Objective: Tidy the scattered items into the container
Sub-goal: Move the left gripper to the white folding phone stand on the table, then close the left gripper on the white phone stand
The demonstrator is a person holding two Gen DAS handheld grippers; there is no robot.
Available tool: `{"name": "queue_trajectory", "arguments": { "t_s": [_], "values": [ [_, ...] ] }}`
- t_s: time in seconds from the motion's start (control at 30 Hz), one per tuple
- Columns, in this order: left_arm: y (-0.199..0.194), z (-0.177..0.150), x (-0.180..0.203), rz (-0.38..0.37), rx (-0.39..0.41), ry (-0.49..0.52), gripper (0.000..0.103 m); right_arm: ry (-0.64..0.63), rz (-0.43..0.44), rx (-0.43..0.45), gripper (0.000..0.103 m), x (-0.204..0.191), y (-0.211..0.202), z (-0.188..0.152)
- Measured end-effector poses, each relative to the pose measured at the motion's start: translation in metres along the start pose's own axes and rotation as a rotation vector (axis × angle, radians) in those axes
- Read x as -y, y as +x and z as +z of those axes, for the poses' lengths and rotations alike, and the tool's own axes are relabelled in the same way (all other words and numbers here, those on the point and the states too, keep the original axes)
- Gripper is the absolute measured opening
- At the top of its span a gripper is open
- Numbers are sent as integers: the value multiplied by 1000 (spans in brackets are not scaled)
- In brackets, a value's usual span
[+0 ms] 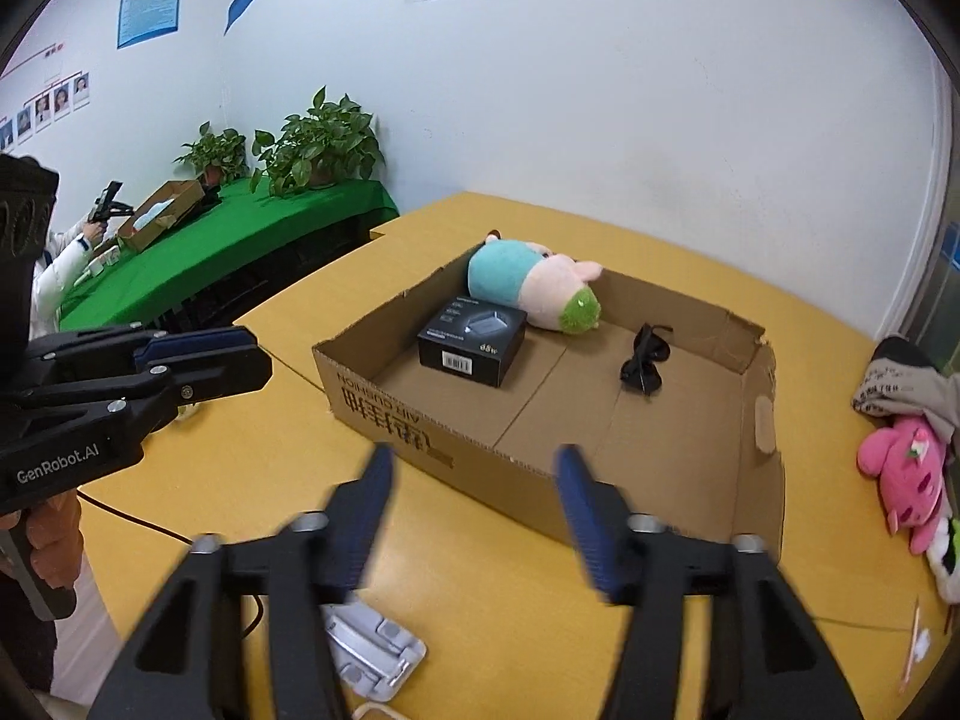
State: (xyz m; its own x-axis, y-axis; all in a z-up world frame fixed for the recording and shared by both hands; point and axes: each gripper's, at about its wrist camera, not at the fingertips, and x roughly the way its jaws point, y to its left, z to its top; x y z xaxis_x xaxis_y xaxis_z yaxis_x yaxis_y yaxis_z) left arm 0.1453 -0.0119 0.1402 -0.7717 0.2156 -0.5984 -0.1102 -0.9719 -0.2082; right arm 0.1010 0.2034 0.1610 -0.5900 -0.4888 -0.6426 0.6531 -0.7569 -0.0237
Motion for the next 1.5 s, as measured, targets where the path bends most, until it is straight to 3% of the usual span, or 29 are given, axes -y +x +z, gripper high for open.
{"name": "queue_trajectory", "arguments": {
  "t_s": [0.03,0.07,0.17,0.43,0.7,0.77,0.8,0.83,1.0,1.17,1.23,1.33,1.5],
  "values": [
    [1,-5,-3,-1,-13,-10,77,4,2,0,102,1,-2,-6],
    [0,-11,-5,-3,-13,-20,81,3,-1,0,103,1,-4,-12],
    [3,-28,-10,-17,-47,-18,81,9,17,-53,103,5,1,-36],
    [32,-82,-13,-73,-227,-16,81,83,96,-280,102,1,42,-123],
    [75,-124,-17,-102,-379,-32,79,75,176,-351,102,-26,79,-148],
    [84,-131,-20,-101,-403,-40,78,67,178,-359,101,-31,87,-149],
    [89,-135,-22,-99,-420,-45,73,69,182,-364,99,-33,91,-149],
    [94,-140,-23,-102,-439,-52,62,69,184,-373,96,-35,95,-150],
    [98,-145,-24,-129,-423,-60,58,18,153,-370,91,-45,102,-148],
    [96,-147,-17,-87,-413,-20,42,-8,147,-350,83,-49,104,-147],
    [96,-147,-15,-84,-410,-16,41,-33,142,-342,72,-55,103,-146],
    [96,-147,-19,-91,-408,-39,39,-43,140,-343,72,-58,104,-146],
    [97,-146,-19,-93,-412,-55,38,68,212,-336,72,-43,104,-144]
  ]
}}
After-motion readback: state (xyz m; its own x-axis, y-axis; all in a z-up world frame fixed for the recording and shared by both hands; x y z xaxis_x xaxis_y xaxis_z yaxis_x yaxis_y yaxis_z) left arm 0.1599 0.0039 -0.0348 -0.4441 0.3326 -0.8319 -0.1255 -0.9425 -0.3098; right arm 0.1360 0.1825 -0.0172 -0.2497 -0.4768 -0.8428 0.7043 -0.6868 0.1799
